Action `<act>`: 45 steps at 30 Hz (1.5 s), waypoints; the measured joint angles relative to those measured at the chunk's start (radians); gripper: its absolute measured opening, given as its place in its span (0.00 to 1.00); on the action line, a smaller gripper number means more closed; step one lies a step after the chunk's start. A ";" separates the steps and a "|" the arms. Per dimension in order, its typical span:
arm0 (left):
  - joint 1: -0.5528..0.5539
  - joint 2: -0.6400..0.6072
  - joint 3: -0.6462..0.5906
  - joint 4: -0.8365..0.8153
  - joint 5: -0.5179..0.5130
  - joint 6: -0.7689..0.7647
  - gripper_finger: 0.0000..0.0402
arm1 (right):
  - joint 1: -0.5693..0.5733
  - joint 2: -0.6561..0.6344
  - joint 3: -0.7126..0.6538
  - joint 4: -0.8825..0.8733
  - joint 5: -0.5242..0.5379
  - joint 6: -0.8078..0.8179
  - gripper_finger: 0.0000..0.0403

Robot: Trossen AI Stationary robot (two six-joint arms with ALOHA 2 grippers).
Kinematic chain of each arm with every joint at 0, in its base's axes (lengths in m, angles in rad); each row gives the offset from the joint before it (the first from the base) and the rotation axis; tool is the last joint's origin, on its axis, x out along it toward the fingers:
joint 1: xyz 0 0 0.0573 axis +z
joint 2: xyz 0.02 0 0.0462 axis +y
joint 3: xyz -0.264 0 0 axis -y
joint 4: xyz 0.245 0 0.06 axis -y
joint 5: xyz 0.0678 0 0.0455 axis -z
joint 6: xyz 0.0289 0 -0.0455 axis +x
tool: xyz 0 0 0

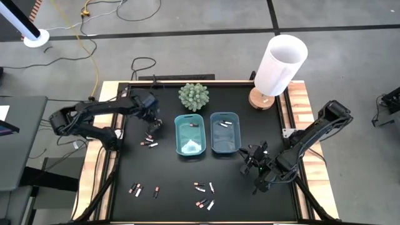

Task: Sort batteries
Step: Put the white battery into the blue bin

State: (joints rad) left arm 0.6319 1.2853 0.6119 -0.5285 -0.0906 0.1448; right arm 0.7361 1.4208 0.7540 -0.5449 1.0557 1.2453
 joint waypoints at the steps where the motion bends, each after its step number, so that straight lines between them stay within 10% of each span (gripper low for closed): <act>1: 0.000 -0.008 0.005 -0.001 0.000 0.000 0.32 | 0.000 0.000 0.000 0.000 0.000 0.000 0.15; 13: -0.105 -0.045 -0.027 -0.046 0.112 -0.038 0.32 | 0.001 0.000 0.000 0.001 0.000 0.003 0.15; 45: -0.200 0.115 -0.026 -0.008 -0.019 -0.083 0.25 | 0.001 0.000 0.000 0.015 -0.013 0.003 0.15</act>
State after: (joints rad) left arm 0.4316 1.4003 0.5861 -0.5361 -0.1097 0.0618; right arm 0.7368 1.4208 0.7542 -0.5295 1.0426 1.2480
